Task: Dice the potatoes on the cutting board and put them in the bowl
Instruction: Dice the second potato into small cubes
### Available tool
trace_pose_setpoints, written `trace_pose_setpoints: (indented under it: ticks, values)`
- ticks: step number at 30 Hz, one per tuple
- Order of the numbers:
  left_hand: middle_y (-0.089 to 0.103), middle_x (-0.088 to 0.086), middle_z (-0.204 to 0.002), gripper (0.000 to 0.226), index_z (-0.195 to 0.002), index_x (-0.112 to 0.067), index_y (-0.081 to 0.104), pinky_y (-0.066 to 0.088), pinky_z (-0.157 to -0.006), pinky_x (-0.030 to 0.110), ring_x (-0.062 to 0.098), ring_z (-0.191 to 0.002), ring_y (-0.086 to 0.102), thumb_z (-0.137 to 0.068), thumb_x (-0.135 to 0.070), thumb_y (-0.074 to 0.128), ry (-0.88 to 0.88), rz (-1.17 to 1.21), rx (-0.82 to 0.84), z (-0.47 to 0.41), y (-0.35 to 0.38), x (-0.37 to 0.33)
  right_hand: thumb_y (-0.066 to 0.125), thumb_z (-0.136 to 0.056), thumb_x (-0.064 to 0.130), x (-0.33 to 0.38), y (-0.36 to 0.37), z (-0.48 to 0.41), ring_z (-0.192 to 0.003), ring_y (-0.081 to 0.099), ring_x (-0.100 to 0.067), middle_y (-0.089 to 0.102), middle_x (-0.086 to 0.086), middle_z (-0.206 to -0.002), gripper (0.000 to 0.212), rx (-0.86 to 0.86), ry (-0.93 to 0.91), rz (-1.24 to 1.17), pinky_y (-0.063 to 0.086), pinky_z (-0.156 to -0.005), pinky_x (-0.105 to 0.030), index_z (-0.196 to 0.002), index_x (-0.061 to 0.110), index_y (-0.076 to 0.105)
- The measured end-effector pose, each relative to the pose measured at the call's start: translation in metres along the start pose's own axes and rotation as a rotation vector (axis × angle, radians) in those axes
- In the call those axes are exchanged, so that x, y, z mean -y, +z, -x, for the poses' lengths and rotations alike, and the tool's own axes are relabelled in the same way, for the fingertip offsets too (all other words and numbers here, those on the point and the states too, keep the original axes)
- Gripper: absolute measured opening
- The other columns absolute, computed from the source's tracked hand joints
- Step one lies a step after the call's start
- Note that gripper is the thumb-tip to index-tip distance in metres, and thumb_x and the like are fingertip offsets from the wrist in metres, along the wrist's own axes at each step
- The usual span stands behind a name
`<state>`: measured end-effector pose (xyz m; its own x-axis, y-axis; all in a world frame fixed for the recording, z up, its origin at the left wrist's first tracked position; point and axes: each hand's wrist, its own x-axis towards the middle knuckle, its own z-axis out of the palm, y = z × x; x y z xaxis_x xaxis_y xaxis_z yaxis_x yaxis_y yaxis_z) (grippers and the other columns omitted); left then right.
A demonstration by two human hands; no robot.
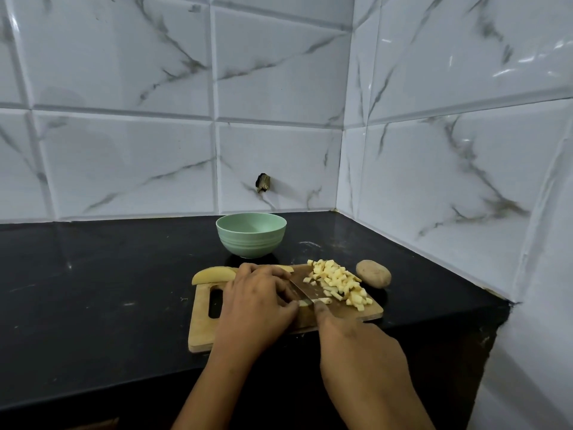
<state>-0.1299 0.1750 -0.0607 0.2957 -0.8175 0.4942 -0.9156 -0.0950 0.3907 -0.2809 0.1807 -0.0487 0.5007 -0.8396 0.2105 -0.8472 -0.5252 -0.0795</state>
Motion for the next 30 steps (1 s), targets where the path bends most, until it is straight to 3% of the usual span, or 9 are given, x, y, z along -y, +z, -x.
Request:
trace_pose_setpoints:
  ticks: [4,8,11,15,22,26,30]
  values:
    - [0.053,-0.028,-0.119,0.011,-0.078,-0.034,0.070,0.035,-0.087,0.027,0.004,-0.111,0.031,-0.080,-0.042,0.063,-0.026,0.007,-0.021,0.004,-0.003,-0.001,0.036,-0.100,0.012,-0.005,-0.003,-0.003,-0.100,0.059,-0.017,0.059,0.000,-0.117,0.060,-0.058,0.016,0.013,0.039,-0.065,-0.026,-0.152,0.031,0.014]
    - [0.052,-0.027,-0.120,0.011,-0.082,-0.034,0.071,0.034,-0.087,0.026,0.005,-0.113,0.031,-0.080,-0.042,0.063,-0.051,0.002,-0.044,0.007,-0.004,0.000,0.034,-0.102,0.020,-0.009,-0.011,0.013,-0.102,0.059,-0.015,0.056,0.001,-0.122,0.059,-0.052,0.029,-0.024,0.037,-0.063,-0.025,-0.152,0.039,0.008]
    - [0.053,-0.027,-0.119,0.011,-0.081,-0.034,0.072,0.035,-0.088,0.028,0.005,-0.111,0.031,-0.080,-0.040,0.063,-0.067,0.019,-0.037,0.007,-0.005,-0.001,0.037,-0.102,0.026,-0.004,-0.015,0.016,-0.106,0.057,-0.015,0.054,0.000,-0.125,0.060,0.066,0.014,-0.044,0.036,-0.062,-0.024,-0.151,0.041,0.006]
    - [0.055,-0.028,-0.114,0.012,-0.078,-0.035,0.072,0.036,-0.088,0.027,0.002,-0.104,0.029,-0.080,-0.041,0.062,-0.074,0.021,-0.052,0.006,-0.004,-0.001,0.043,-0.099,0.015,0.005,-0.014,0.009,-0.112,0.055,-0.019,0.051,-0.005,-0.130,0.072,0.238,0.055,-0.002,0.040,-0.075,-0.029,-0.152,0.035,-0.002]
    - [0.057,-0.027,-0.111,0.011,-0.075,-0.033,0.070,0.034,-0.086,0.027,0.001,-0.101,0.031,-0.079,-0.041,0.064,-0.095,0.026,-0.066,0.007,-0.005,-0.002,0.040,-0.099,0.008,0.014,-0.008,0.006,-0.103,0.057,-0.019,0.057,-0.006,-0.120,0.067,0.079,-0.043,0.049,0.040,-0.067,-0.029,-0.153,0.026,0.005]
    - [0.058,-0.025,-0.110,0.011,-0.079,-0.032,0.070,0.030,-0.083,0.024,0.002,-0.102,0.033,-0.081,-0.039,0.061,-0.104,-0.004,-0.092,0.008,-0.005,-0.004,0.041,-0.098,0.010,0.006,-0.007,0.008,-0.105,0.058,-0.020,0.057,-0.005,-0.122,0.067,0.053,-0.005,0.054,0.041,-0.069,-0.030,-0.153,0.027,0.007]
    - [0.057,-0.023,-0.115,0.015,-0.094,-0.033,0.068,0.029,-0.085,0.023,0.006,-0.108,0.035,-0.089,-0.040,0.057,-0.115,-0.024,-0.115,0.006,-0.003,-0.002,0.033,-0.100,0.013,-0.009,-0.012,0.013,-0.104,0.059,-0.018,0.057,0.000,-0.123,0.059,-0.090,0.080,0.033,0.044,-0.072,-0.029,-0.151,0.033,0.013]
